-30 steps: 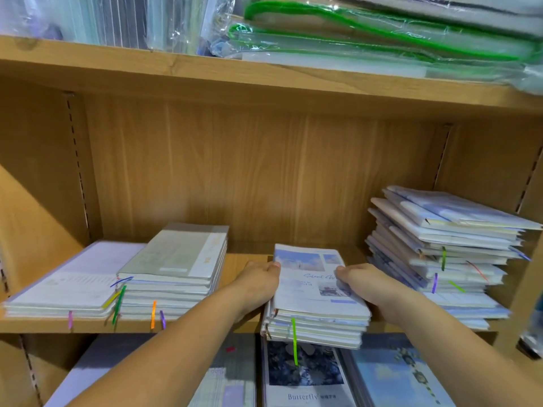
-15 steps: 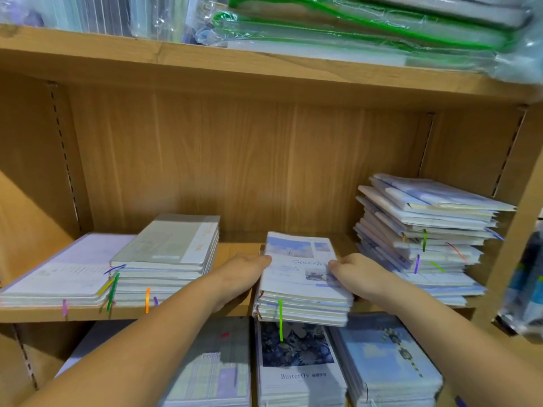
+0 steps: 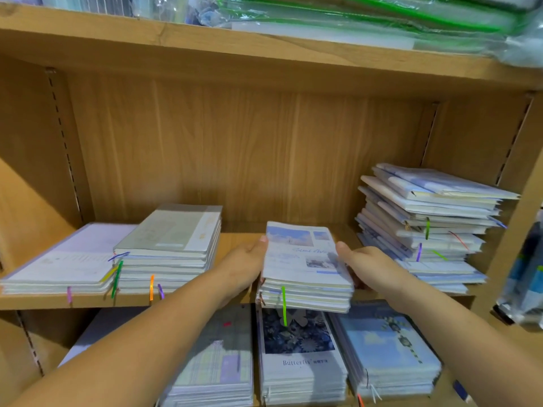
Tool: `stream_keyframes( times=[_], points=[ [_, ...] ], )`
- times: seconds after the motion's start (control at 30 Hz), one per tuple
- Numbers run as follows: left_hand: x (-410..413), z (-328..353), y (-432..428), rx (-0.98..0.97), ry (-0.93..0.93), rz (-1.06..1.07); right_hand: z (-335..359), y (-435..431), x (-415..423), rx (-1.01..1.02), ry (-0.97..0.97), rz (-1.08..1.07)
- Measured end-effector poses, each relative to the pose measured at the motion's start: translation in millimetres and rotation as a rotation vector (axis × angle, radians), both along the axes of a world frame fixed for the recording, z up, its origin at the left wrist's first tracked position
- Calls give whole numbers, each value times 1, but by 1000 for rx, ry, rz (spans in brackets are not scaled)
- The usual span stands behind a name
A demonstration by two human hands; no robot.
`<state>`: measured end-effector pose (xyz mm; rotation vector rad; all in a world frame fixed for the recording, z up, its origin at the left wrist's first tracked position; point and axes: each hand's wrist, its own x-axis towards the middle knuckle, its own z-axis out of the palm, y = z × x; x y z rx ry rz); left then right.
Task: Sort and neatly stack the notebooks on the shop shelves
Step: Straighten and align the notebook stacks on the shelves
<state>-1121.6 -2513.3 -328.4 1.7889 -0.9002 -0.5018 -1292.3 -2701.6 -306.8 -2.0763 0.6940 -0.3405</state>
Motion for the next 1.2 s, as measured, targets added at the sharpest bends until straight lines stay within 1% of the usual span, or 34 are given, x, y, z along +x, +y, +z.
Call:
stream_keyframes(
  times=[0.03, 0.13, 0.2, 0.27, 0.3, 0.37, 0.47, 0.63, 0.73, 0.87, 0.97, 1.2],
  points=[
    [-4, 1, 7, -34, -35, 39, 0, 1, -9, -5, 4, 12],
    [-11, -1, 34, -107, -236, 83, 1, 4, -35, -53, 103, 133],
    [-13, -4, 52, -18, -374, 49, 1, 12, -43, -63, 145, 226],
    [-18, -7, 57, 152, -503, -2, -1, 20, -42, -78, 119, 279],
    [-21, -9, 56, 214, -560, -18, -4, 22, -40, -96, 93, 274],
    [-27, -12, 51, 225, -613, 6, -8, 25, -35, -110, 35, 234],
    [-29, -20, 43, 153, -572, 98, -13, 23, -35, -60, -32, 218],
    [-34, -39, 38, -3, -318, 150, -22, 22, -37, -59, -77, 199],
    [-36, -44, 37, -46, -249, 178, -26, 20, -36, 3, -117, 179],
    [-38, -42, 34, -34, -198, 226, -28, 16, -35, 89, -120, 139],
    [-38, -40, 33, -30, -128, 217, -28, 12, -32, 136, -93, 128],
    [-36, -32, 30, 39, -154, 228, -24, 12, -26, 122, -47, 67]
  ],
)
